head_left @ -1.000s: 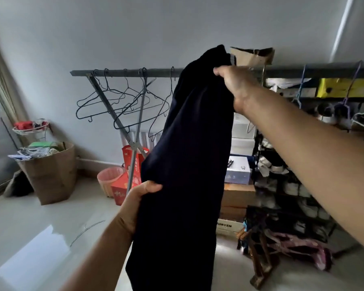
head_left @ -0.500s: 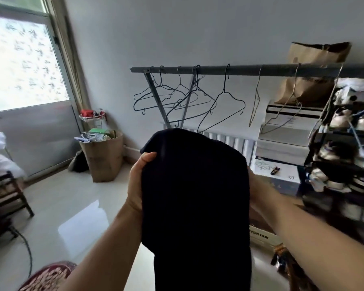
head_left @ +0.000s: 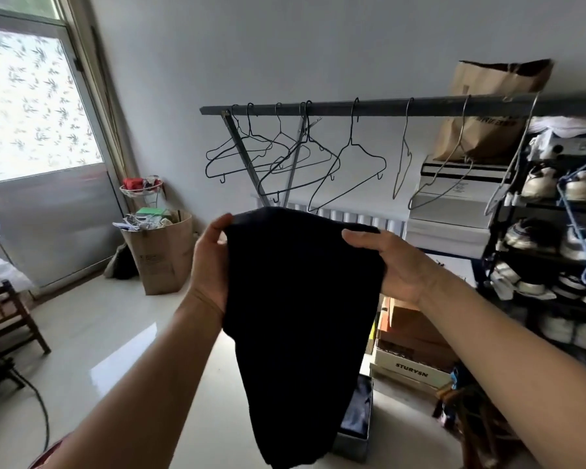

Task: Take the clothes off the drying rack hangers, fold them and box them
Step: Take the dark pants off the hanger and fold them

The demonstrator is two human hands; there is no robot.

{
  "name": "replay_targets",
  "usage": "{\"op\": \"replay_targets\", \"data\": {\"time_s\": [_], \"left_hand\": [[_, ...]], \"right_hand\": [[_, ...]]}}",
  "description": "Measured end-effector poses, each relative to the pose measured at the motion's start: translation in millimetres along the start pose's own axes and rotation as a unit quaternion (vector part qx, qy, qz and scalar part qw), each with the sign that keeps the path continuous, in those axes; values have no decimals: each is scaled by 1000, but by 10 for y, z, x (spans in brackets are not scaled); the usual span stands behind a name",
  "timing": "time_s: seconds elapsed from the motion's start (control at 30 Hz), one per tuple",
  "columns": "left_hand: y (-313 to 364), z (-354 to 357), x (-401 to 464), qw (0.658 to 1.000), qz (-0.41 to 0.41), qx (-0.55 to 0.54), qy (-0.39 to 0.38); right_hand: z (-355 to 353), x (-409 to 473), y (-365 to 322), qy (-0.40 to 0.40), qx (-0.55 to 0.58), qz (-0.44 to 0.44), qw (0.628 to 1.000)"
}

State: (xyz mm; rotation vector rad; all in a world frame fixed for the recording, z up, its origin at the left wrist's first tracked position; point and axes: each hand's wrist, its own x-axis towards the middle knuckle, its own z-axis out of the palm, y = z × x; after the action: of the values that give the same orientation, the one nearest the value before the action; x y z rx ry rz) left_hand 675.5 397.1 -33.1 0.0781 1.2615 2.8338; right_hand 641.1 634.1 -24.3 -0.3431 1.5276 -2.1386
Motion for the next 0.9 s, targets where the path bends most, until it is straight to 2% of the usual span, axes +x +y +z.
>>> {"op": "replay_targets", "data": {"time_s": [0.07, 0.1, 0.2, 0.27, 0.37, 0.47, 0.57, 0.63, 0.7, 0.77, 0.8, 0.9], "left_hand": [[101, -25, 27, 997, -26, 12, -78], [109, -26, 30, 993, -38, 59, -94], [124, -56, 48, 960, -62, 261, -79], [117, -130, 109, 942, -60, 329, -32], [76, -140, 170, 949, -59, 307, 34], [-32, 6, 183, 955, -39, 289, 61], [-113, 147, 213, 950, -9, 294, 103], [-141, 211, 233, 957, -9, 263, 121], [-169, 235, 231, 969, -20, 220, 107], [-194, 211, 223, 973, -19, 225, 58], [-199, 180, 220, 965, -11, 261, 30], [-148, 116, 204, 935, 8, 355, -7]], "right_hand": [[58, 31, -74, 38, -17, -36, 998], [76, 67, -103, 63, -26, -60, 996], [102, 173, -174, 111, -57, -95, 988], [28, 245, -220, 162, -144, -88, 972], [-113, 280, -230, 261, -296, -67, 916], [-257, 296, -194, 327, -301, -67, 893], [-346, 255, -206, 307, -257, -18, 916], [-381, 184, -187, 242, -211, 44, 946], [-378, 121, -112, 170, -210, 66, 961], [-380, 122, -24, 150, -210, 31, 966], [-388, 147, 3, 154, -203, 7, 967], [-405, 218, 5, 210, -157, -54, 964]]}}
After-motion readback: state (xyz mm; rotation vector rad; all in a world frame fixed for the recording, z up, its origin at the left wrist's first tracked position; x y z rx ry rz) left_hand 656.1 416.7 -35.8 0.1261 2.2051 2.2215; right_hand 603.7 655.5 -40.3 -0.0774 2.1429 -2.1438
